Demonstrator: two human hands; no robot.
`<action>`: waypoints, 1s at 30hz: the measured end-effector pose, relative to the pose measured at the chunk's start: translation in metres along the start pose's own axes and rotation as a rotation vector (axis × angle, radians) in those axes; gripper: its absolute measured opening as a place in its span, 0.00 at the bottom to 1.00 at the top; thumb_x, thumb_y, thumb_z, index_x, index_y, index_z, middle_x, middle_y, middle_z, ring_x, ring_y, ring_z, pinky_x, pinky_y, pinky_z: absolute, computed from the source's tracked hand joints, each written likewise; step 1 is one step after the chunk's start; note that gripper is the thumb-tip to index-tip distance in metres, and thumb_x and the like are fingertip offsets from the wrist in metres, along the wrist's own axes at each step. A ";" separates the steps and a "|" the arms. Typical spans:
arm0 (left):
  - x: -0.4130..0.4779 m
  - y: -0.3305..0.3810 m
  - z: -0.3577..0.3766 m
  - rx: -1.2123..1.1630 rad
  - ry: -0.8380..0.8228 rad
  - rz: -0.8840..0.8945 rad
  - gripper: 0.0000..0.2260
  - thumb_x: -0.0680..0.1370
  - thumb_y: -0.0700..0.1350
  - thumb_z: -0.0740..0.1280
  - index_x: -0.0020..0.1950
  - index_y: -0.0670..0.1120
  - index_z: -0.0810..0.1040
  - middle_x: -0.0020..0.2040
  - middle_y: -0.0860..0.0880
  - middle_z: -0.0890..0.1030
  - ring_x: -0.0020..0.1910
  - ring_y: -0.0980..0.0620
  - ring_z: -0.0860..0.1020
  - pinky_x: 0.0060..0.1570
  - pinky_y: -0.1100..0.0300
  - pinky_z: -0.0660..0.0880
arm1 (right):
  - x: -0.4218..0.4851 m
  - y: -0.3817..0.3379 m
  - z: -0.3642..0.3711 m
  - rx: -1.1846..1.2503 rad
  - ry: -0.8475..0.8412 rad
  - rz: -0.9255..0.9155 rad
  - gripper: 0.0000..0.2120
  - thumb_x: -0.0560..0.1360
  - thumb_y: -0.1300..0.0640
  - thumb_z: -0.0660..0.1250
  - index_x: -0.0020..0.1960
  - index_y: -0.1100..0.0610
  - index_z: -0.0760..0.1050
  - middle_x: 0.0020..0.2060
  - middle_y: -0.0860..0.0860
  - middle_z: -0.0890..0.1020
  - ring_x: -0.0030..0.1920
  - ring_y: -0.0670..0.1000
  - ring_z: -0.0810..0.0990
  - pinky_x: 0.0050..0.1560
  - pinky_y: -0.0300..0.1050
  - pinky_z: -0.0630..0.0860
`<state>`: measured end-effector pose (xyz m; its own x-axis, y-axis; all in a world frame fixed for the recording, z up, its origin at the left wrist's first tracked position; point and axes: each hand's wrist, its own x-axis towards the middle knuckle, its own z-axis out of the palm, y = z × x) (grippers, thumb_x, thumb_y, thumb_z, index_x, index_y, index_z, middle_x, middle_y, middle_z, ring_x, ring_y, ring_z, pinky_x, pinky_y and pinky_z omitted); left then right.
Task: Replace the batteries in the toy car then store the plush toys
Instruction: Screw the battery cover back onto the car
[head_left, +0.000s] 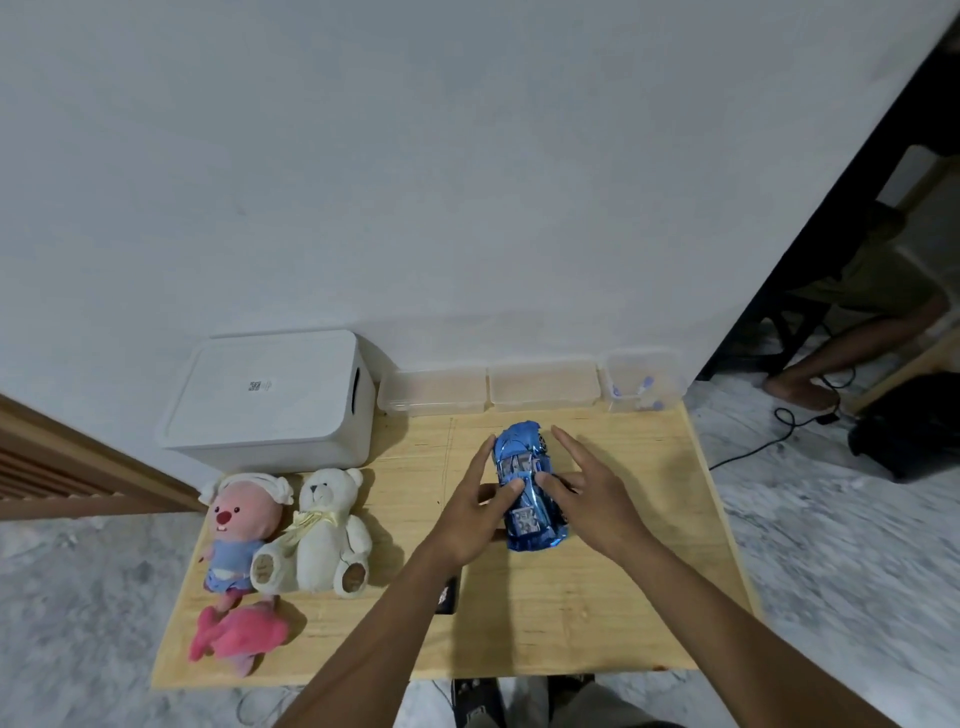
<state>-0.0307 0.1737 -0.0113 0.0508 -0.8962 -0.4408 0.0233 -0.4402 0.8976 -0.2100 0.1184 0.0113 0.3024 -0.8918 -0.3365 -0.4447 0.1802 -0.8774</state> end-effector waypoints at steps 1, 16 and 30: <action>0.002 -0.001 0.000 0.010 0.010 0.003 0.33 0.80 0.54 0.70 0.79 0.70 0.57 0.61 0.46 0.82 0.57 0.50 0.85 0.57 0.44 0.83 | 0.000 0.004 0.000 -0.101 0.012 -0.021 0.29 0.78 0.46 0.69 0.75 0.32 0.61 0.57 0.46 0.84 0.54 0.43 0.84 0.53 0.43 0.82; 0.036 -0.040 0.019 0.372 0.110 -0.080 0.35 0.80 0.53 0.71 0.82 0.60 0.57 0.63 0.48 0.83 0.59 0.47 0.83 0.58 0.54 0.81 | 0.023 0.080 -0.012 -0.410 -0.017 -0.036 0.21 0.75 0.62 0.69 0.66 0.47 0.77 0.45 0.48 0.85 0.46 0.49 0.83 0.54 0.49 0.80; 0.036 -0.044 0.021 0.436 0.178 -0.040 0.33 0.79 0.54 0.73 0.81 0.58 0.62 0.59 0.51 0.84 0.57 0.50 0.84 0.58 0.51 0.82 | 0.038 0.102 -0.023 -0.670 0.028 -0.008 0.04 0.75 0.62 0.70 0.47 0.55 0.82 0.45 0.51 0.81 0.48 0.53 0.81 0.47 0.47 0.78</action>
<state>-0.0511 0.1596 -0.0666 0.2301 -0.8712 -0.4336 -0.3905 -0.4908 0.7789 -0.2631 0.0933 -0.0837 0.2903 -0.9040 -0.3139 -0.8725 -0.1153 -0.4749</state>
